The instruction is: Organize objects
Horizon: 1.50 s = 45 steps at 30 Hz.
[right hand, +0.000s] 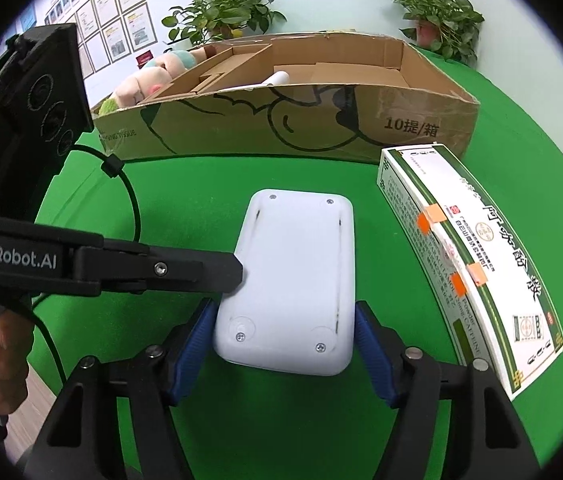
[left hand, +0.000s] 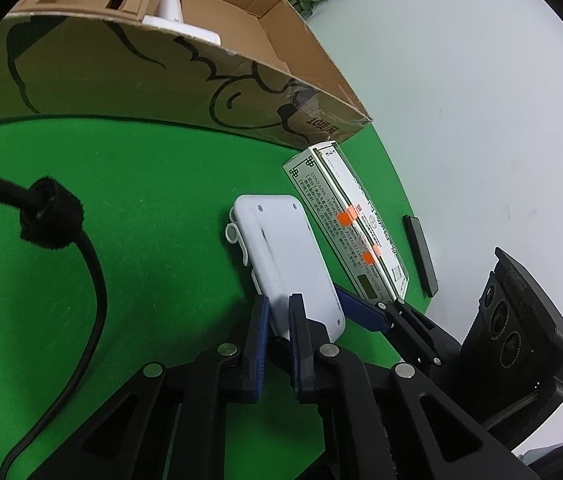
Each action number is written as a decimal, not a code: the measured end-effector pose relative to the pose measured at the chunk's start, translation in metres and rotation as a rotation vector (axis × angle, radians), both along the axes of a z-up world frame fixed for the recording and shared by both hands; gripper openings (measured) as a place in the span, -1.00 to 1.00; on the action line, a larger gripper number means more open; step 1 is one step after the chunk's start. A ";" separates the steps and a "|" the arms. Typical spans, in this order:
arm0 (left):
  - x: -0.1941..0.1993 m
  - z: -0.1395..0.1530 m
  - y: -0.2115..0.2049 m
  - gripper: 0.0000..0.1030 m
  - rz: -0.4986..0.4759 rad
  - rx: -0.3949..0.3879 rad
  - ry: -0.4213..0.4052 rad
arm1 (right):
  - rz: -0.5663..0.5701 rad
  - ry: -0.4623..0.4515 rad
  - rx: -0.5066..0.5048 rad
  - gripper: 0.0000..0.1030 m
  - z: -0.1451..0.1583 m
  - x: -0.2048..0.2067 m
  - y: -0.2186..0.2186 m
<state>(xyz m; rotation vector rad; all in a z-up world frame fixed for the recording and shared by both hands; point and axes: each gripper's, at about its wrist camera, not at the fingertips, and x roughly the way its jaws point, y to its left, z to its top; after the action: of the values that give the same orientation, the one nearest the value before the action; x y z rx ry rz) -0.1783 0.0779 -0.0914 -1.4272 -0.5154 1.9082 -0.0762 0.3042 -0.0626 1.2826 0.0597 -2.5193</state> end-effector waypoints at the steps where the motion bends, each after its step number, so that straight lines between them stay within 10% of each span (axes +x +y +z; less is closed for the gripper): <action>1: 0.000 0.002 -0.001 -0.89 0.002 -0.001 0.004 | -0.002 0.009 -0.003 0.31 0.002 0.000 0.000; 33: -0.050 0.135 -0.019 -0.90 0.059 -0.028 0.288 | 0.014 0.312 0.015 0.30 0.106 -0.061 -0.023; 36: -0.058 0.146 -0.020 -1.00 0.022 0.056 0.279 | 0.060 0.308 -0.027 0.29 0.110 -0.070 -0.027; 40: -0.061 0.166 -0.021 -1.00 0.013 0.041 0.326 | 0.114 0.316 0.007 -0.04 0.106 -0.077 -0.050; 42: -0.072 0.161 -0.023 -1.00 0.034 0.036 0.287 | 0.112 0.293 -0.011 -0.83 0.102 -0.088 -0.049; 45: -0.079 0.146 -0.035 -1.00 0.066 0.040 0.242 | 0.073 0.229 -0.007 -0.84 0.084 -0.104 -0.037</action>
<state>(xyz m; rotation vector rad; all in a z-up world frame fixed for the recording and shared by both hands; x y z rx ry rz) -0.2577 0.0433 0.0542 -1.1462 -0.4857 2.0763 -0.1802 0.2674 0.0218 0.9654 0.1465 -2.5883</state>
